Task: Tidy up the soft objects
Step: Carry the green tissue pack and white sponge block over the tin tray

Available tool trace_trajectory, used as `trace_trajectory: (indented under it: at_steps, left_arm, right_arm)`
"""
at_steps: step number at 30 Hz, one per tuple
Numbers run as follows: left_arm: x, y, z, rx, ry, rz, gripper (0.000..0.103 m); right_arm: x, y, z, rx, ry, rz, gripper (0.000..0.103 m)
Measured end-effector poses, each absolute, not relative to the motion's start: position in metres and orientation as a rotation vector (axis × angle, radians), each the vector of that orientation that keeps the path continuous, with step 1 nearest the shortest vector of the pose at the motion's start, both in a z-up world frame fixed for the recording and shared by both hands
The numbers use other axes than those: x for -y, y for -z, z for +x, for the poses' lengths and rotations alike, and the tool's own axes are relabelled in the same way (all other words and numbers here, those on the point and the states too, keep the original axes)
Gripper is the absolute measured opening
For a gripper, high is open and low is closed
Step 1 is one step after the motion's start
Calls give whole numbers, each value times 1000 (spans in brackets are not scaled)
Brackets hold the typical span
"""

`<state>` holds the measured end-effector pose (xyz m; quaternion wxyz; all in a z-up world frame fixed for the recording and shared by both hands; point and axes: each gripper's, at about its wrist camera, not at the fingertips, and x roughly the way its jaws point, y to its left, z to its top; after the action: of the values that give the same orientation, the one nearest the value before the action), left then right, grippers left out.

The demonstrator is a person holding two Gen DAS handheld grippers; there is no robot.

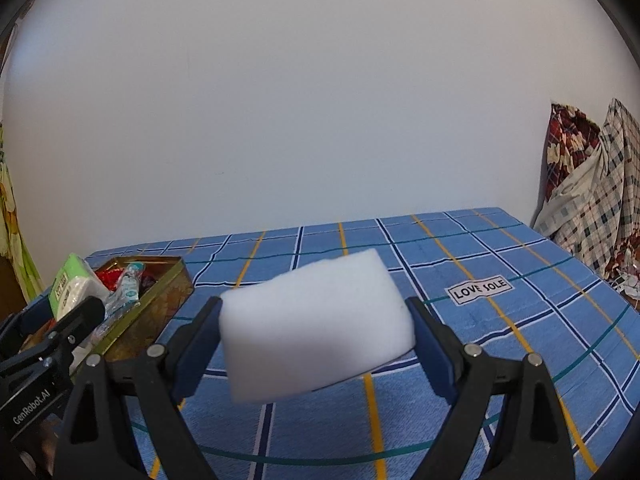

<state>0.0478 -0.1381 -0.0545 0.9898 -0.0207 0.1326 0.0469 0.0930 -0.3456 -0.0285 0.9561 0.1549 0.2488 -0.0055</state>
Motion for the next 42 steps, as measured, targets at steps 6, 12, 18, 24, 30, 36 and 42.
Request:
trace_trajectory:
  at_steps: [6, 12, 18, 24, 30, 36, 42]
  left_arm:
    - [134, 54, 43, -254, -111, -38, 77]
    - [127, 54, 39, -250, -129, -46, 77]
    - [121, 53, 36, -244, -143, -46, 77]
    - [117, 52, 33, -240, -163, -57, 77]
    - [110, 51, 26, -228, -183, -58, 77]
    - [107, 50, 17, -215, -198, -63, 77]
    - [107, 47, 10, -208, -208, -71, 77]
  right_arm:
    - [334, 24, 90, -485, -1, 283, 90]
    - [329, 22, 90, -482, -19, 287, 90]
    - [323, 21, 90, -478, -32, 283, 90]
    - [311, 18, 90, -473, -55, 277, 90]
    - [302, 17, 90, -473, -77, 275, 90]
    - [291, 15, 90, -464, -104, 263, 91]
    - [278, 12, 88, -457, -130, 246, 91]
